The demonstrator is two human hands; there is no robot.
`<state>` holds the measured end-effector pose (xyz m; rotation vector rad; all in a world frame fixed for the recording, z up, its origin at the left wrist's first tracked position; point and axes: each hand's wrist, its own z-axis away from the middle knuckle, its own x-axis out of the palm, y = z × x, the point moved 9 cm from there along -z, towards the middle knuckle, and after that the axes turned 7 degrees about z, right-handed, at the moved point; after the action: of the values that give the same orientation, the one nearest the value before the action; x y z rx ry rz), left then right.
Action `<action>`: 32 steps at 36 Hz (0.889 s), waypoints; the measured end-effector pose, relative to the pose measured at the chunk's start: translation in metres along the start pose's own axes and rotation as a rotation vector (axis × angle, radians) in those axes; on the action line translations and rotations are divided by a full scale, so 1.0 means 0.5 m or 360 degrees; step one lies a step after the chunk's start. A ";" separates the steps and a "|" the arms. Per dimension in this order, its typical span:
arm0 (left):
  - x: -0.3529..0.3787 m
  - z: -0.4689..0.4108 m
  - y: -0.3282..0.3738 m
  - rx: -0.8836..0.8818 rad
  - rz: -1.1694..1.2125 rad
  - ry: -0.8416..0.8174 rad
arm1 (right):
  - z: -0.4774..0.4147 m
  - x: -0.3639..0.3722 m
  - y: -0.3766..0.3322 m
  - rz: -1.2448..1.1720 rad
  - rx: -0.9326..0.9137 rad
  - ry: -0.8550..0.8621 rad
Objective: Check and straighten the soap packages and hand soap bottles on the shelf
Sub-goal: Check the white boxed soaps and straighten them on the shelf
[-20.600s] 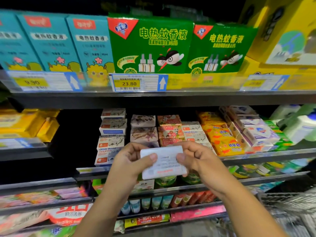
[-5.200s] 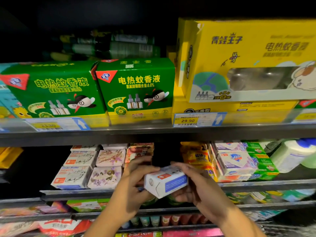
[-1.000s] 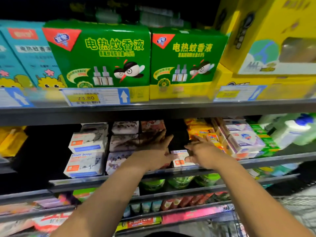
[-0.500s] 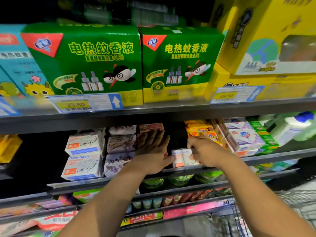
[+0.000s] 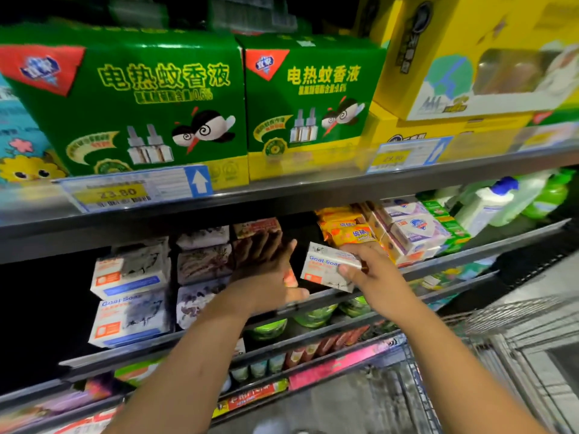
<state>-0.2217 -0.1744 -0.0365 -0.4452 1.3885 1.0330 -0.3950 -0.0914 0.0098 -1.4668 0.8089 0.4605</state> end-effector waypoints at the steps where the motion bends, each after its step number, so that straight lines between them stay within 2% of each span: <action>1: -0.004 0.005 0.002 0.0002 0.0044 0.0013 | 0.004 -0.002 0.000 -0.0116 0.0030 0.0016; 5: -0.032 0.028 0.025 0.0202 0.0493 0.0148 | 0.008 0.011 0.025 -0.0578 0.0243 -0.0066; 9: -0.061 0.074 0.062 0.0545 0.0629 0.0334 | 0.011 0.025 0.020 -0.0915 0.0342 -0.0198; 14: -0.087 0.125 0.069 0.0712 0.0832 0.0734 | 0.011 0.038 0.000 -0.0918 0.0339 -0.0358; 16: -0.097 0.139 0.068 0.0664 0.0983 0.0809 | 0.009 0.041 -0.011 -0.0921 0.0337 -0.0428; 19: -0.099 0.150 0.055 0.0452 0.1129 0.0850 | 0.015 0.042 -0.025 -0.1150 0.0396 -0.0540; 22: -0.088 0.158 0.042 0.0202 0.1301 0.0858 | 0.015 0.041 -0.028 -0.1241 0.0244 -0.0651; 25: -0.084 0.165 0.057 0.0168 0.1545 0.0867 | 0.017 0.049 -0.025 -0.1278 0.0085 -0.0752; 29: -0.077 0.171 0.072 0.0132 0.1980 0.0890 | 0.015 0.045 -0.024 -0.1131 -0.0046 -0.0638; 32: -0.070 0.175 0.079 0.0114 0.2138 0.0917 | 0.018 0.052 -0.015 -0.1156 -0.0017 -0.0623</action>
<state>-0.1973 -0.0966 0.0250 0.3959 2.2994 1.9910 -0.3704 -0.0885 -0.0046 -1.5006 -0.0567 0.1803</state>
